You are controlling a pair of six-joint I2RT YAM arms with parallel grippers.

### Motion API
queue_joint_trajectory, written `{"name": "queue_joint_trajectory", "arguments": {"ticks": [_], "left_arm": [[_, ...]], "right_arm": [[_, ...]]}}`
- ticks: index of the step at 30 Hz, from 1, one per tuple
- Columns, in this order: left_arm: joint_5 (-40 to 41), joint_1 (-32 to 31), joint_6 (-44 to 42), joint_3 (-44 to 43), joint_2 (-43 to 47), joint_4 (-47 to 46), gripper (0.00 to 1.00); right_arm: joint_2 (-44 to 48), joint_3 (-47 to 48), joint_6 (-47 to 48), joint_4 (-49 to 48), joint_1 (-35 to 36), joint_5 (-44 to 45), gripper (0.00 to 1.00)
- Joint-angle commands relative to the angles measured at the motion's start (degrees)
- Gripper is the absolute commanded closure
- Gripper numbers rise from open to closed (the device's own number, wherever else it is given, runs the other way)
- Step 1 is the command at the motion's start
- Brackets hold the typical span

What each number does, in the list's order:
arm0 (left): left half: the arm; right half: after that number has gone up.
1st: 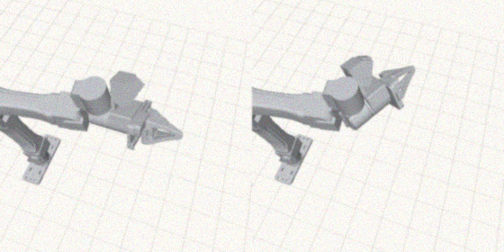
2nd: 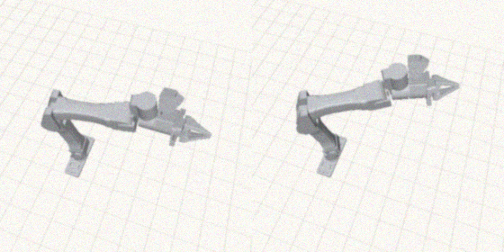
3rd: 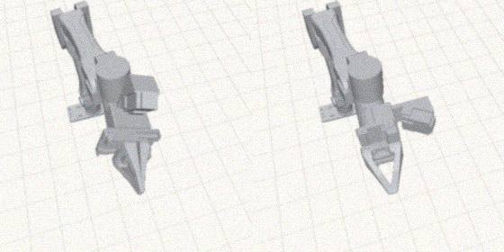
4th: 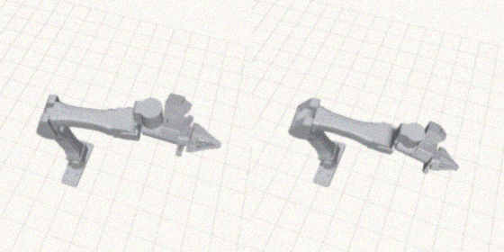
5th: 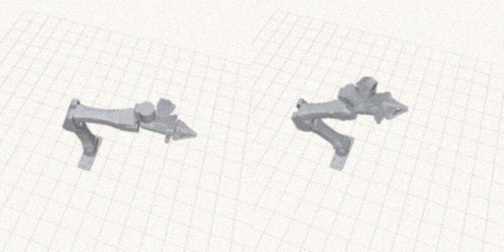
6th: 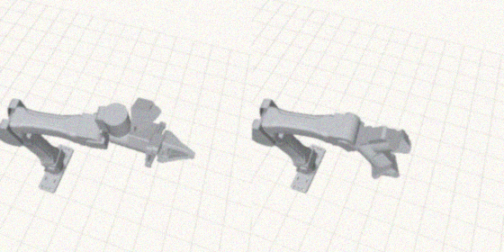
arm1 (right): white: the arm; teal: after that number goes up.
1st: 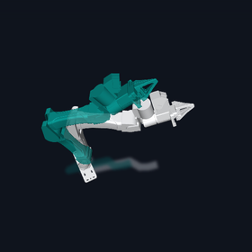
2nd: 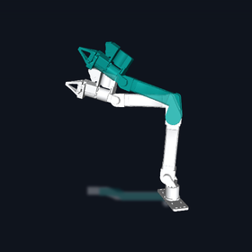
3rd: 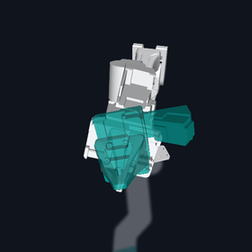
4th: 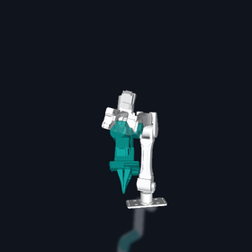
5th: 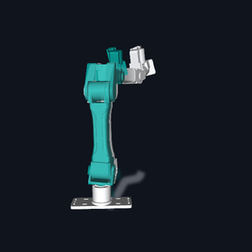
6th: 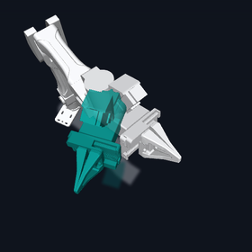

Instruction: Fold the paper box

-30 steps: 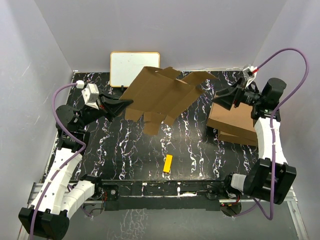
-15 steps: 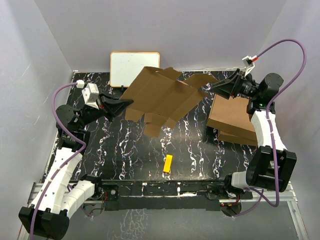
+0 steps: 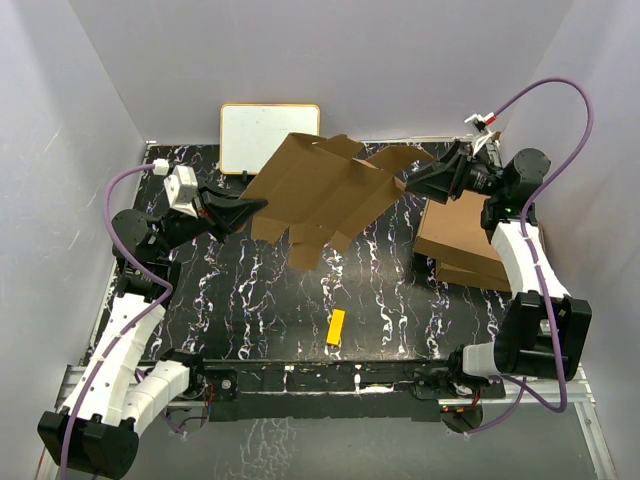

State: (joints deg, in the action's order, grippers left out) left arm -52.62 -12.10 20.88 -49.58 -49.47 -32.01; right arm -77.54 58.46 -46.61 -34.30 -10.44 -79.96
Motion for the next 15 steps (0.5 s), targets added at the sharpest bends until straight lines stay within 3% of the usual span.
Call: {"name": "queue_joint_trajectory", "arguments": {"ticks": [1,15], "left_arm": [[-0.9,0.3,1.0,-0.6,0.3,-3.8,1.0],[-2.7,0.3,4.1,-0.2,-0.8,-7.9,1.0]], "right_arm": [[-1.0,1.6,0.4,-3.6,1.2,-0.4,0.39],[-3.6,2.5,-3.4,-10.2,3.6,-2.4,0.39]]}}
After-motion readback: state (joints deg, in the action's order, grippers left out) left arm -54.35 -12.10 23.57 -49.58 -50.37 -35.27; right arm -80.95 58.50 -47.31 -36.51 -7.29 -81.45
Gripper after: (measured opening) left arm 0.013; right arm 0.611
